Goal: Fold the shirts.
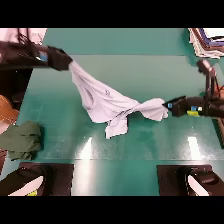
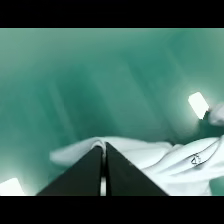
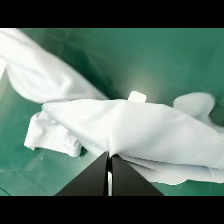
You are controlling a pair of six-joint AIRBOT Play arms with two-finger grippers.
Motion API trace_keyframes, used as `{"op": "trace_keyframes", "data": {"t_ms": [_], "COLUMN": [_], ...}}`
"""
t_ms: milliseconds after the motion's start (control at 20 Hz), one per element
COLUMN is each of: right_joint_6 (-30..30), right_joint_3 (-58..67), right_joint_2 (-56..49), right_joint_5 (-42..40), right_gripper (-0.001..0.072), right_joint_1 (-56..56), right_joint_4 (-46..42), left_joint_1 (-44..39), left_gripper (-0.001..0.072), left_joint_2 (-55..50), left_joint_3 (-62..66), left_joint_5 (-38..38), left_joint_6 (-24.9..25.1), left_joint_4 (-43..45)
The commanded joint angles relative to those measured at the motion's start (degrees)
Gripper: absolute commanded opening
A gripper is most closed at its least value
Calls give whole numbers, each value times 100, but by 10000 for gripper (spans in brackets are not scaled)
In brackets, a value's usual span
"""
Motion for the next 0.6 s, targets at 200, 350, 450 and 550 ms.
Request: {"op": "trace_keyframes", "data": {"t_ms": [200, 350, 450, 550], "right_joint_6": [638, 627, 417, 20], "right_joint_3": [-1209, -1156, -1156, -1156], "right_joint_2": [1222, 1139, 638, 4], "right_joint_5": [442, 636, 885, 645], "right_gripper": [469, 469, 467, 451], "right_joint_1": [-282, -1032, -1526, -1773], "right_joint_4": [122, 120, 131, 144], "left_joint_1": [4, 4, 4, 4], "left_gripper": [23, 24, 24, 24], "left_joint_2": [-376, -376, -376, -376], "left_joint_3": [-463, -463, -463, -463], "left_joint_5": [254, 286, 284, 262], "left_joint_6": [-116, -118, -118, -120], "left_joint_4": [199, 192, 188, 170]}}
